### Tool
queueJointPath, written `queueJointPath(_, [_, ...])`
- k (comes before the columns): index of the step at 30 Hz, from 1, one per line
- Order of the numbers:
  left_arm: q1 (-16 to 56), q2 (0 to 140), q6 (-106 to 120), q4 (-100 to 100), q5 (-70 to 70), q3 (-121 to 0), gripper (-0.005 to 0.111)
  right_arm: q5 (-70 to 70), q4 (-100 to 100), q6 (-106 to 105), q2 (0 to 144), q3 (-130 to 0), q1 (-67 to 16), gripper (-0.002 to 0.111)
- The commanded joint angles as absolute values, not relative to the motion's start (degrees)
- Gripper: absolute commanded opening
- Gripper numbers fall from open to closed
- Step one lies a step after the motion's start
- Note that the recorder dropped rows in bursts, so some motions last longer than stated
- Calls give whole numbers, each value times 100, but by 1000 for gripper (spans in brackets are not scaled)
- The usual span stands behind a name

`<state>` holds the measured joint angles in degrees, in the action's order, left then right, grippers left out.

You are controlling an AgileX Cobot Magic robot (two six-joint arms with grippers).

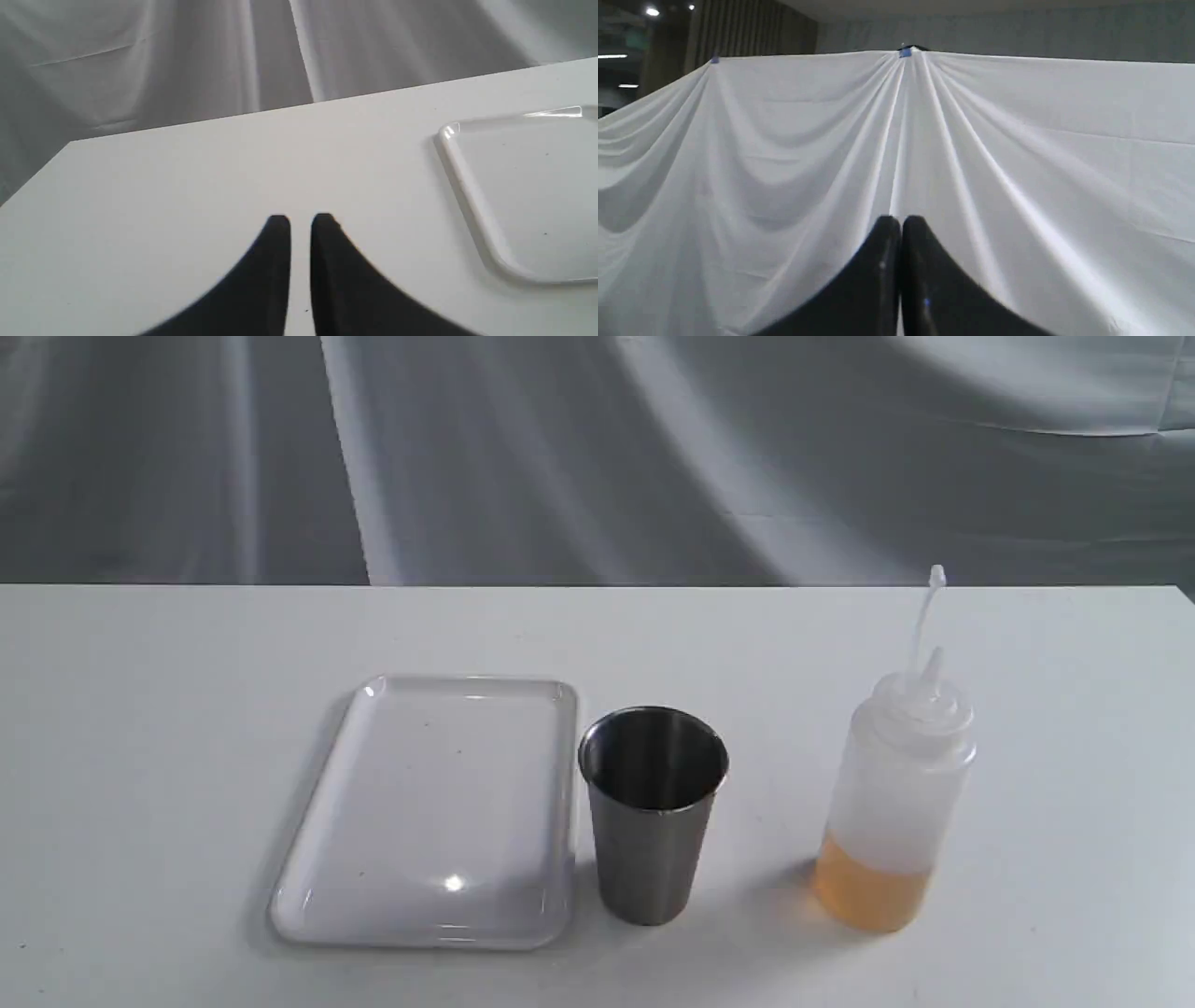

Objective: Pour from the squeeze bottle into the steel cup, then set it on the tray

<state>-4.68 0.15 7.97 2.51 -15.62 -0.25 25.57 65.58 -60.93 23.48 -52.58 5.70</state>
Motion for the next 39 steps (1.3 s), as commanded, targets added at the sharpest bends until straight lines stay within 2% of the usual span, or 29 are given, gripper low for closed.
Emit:
queueJointPath(1, [-470,0,785,253,-1522,0,8,2748,6308,-6144,2855,-5590,515,0])
queueJointPath(13, [-470,0,785,253,-1522,0,8,2398,6144,-6105,4341,-6277,515,0])
queueJointPath(21, [-470,0,785,253,-1522,0,8,2234,5751,-5206,4915,-6664,515,0])
queueJointPath(25, [-470,0,785,253,-1522,0,8,1834,4334,-3999,4915,-6650,511,0])
queueJointPath(29, [-470,0,785,253,-1522,0,8,1320,1712,-587,4915,-6551,511,0])
queueJointPath(32, [-470,0,785,253,-1522,0,8,887,112,1196,4915,-6220,318,0])
queueJointPath(36, [-470,0,785,253,-1522,0,8,98,-971,1542,4915,-5496,-298,0])
queueJointPath(39, [-470,0,785,253,-1522,0,8,-113,-1071,1542,4915,-5095,-614,0])
